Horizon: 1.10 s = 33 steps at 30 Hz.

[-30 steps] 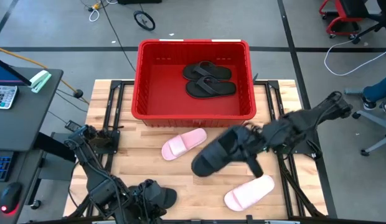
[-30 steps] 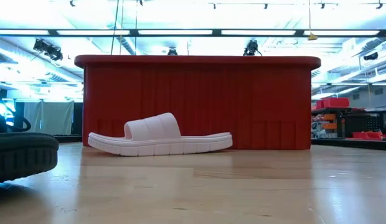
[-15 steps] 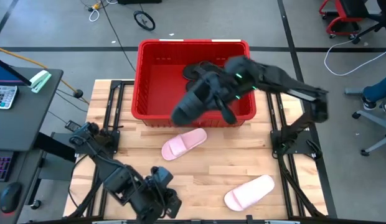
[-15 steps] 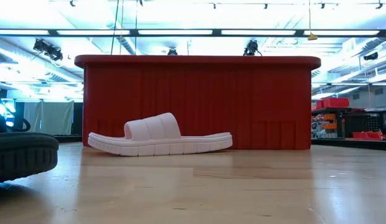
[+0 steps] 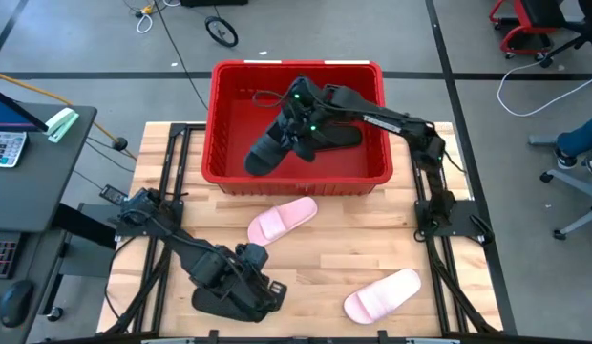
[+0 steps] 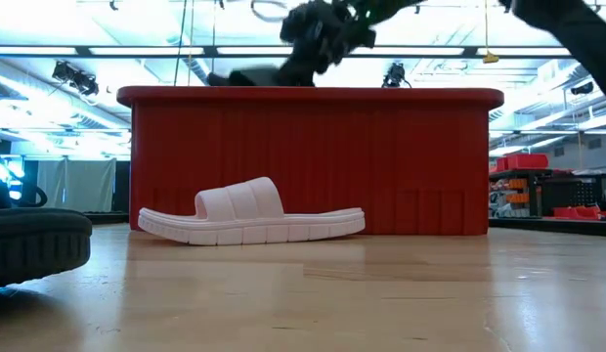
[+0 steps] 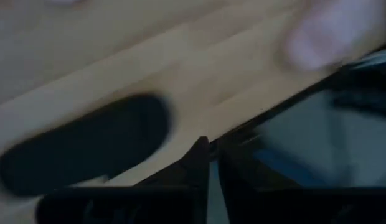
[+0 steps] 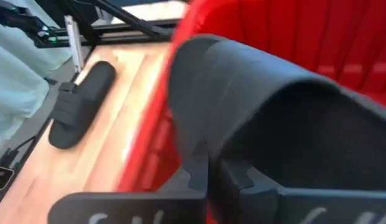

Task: Pick and place slides into bin
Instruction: Put the right black slide into the red bin

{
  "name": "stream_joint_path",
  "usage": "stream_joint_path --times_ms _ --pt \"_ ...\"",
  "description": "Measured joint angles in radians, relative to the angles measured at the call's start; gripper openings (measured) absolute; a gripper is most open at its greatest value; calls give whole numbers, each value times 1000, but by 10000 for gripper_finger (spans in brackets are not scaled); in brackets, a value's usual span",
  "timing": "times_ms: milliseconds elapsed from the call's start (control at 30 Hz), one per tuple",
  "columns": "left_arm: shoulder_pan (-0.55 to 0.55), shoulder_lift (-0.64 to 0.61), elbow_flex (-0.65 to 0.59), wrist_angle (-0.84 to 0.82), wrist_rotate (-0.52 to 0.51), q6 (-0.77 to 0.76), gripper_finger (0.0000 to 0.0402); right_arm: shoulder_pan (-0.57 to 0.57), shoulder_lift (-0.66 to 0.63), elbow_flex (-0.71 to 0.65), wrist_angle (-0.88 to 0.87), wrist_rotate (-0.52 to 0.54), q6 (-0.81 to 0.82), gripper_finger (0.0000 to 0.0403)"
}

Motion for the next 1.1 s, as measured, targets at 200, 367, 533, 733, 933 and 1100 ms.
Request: stream_joint_path --times_ms 200,367,533,733,933,1100 --pt "37 34 -4 -83 226 66 115 -15 64 -1 -20 38 -55 9" --pt "26 60 -4 40 297 18 181 -26 51 1 -106 266 -60 9" --pt "-38 102 -5 93 297 -203 214 -29 0 -1 -188 469 -55 9" --pt "-154 158 -6 52 235 -467 212 -38 -112 0 -185 435 -97 9" --pt "-195 191 -5 -29 187 -484 209 -31 -211 1 -207 321 -120 9" --pt "-169 189 -6 -46 129 -469 208 -22 -253 0 -278 196 -113 9"
